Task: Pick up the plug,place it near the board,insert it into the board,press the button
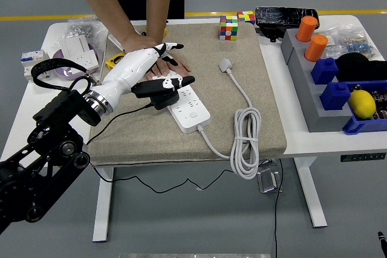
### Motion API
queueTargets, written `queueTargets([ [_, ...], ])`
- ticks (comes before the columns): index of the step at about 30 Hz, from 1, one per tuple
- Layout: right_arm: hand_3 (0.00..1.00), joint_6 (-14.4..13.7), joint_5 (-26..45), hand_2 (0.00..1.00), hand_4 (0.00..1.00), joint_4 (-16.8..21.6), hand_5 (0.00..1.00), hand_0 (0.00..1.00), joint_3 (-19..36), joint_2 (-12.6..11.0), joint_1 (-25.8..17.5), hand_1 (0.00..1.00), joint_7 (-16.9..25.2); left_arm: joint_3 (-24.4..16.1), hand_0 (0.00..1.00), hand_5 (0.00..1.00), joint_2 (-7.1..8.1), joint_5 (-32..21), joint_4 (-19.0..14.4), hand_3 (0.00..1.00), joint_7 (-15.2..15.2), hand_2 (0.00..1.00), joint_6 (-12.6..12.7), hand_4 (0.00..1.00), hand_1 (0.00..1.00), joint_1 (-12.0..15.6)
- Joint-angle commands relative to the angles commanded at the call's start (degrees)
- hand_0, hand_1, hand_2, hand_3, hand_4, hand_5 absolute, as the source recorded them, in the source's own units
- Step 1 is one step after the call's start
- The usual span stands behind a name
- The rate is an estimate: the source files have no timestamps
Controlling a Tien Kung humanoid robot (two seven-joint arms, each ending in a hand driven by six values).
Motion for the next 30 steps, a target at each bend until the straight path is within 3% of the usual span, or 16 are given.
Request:
queueTargets([
  [2, 0.847, 0.01, 0.09, 0.827, 0.998, -0.04, 0.998, 0.945, -0.01, 0.15, 0.06, 0.885, -0.01, -0.17, 0.307, 0.452, 0.29, 2.65, -1.18, 0.920, 1.20, 0.264, -1.70, 0.873, 0.185, 0.88],
  [3, 0.847, 0.01, 0.11, 0.828, 0.998, -0.03, 0.998, 0.946, -0.07, 0.21, 0.12, 0.885, -0.01, -0.28, 0.160, 0.184, 0.39, 3.41, -1.48, 0.888, 1.70, 0.160, -2.39, 0.656, 0.052, 1.24],
  [5, 0.847, -0.02, 0.14, 0.828, 0.998, -0.02, 0.998, 0.946, -0.13, 0.29, 0.29, 0.885, 0.01, -0.57, 0.160, 0.184, 0.53, 4.06, -1.73, 0.888, 2.84, 0.160, -4.99, 0.656, 0.052, 1.70],
  [8, 0.847, -0.05, 0.28, 0.828, 0.998, -0.04, 0.998, 0.946, -0.34, 0.22, 0.55, 0.885, 0.01, -0.38, 0.160, 0.184, 0.84, 5.01, -1.30, 0.888, 5.49, 0.160, -10.80, 0.656, 0.052, 1.49],
  [9, 0.847, -0.05, 0.33, 0.828, 0.998, -0.05, 0.998, 0.945, -0.42, 0.19, 0.58, 0.885, 0.01, -0.26, 0.146, 0.167, 0.88, 5.34, -1.15, 0.935, 6.03, 0.157, -12.32, 0.535, 0.045, 1.37],
  [14, 0.847, -0.05, 0.84, 0.828, 0.998, -0.13, 0.998, 0.945, -1.22, -0.09, 0.63, 0.885, -0.02, 1.85, 0.146, 0.167, 0.95, 8.67, 0.36, 0.935, 11.66, 0.157, -23.35, 0.535, 0.045, -0.19],
  [17, 0.847, -0.04, 1.01, 0.828, 0.998, -0.14, 0.998, 0.946, -1.58, -0.16, 0.64, 0.885, -0.05, 3.81, 0.144, 0.175, 0.95, 10.29, 1.06, 0.973, 13.44, 0.164, -27.87, 0.529, 0.043, -1.49],
  [22, 0.847, -0.02, 1.22, 0.828, 0.998, -0.18, 0.998, 0.947, -2.01, -0.15, 0.62, 0.885, -0.07, 6.40, 0.145, 0.159, 0.49, 11.01, 1.61, 0.983, 13.76, 0.167, -28.75, 0.511, 0.045, -3.20],
  [30, 0.847, -0.03, 1.76, 0.829, 0.998, -0.34, 0.998, 0.948, -3.02, -0.42, 0.59, 0.885, -0.10, 11.93, 0.145, 0.118, 0.13, 7.96, 2.83, 0.979, 11.44, 0.170, -27.46, 0.488, 0.046, -6.91],
])
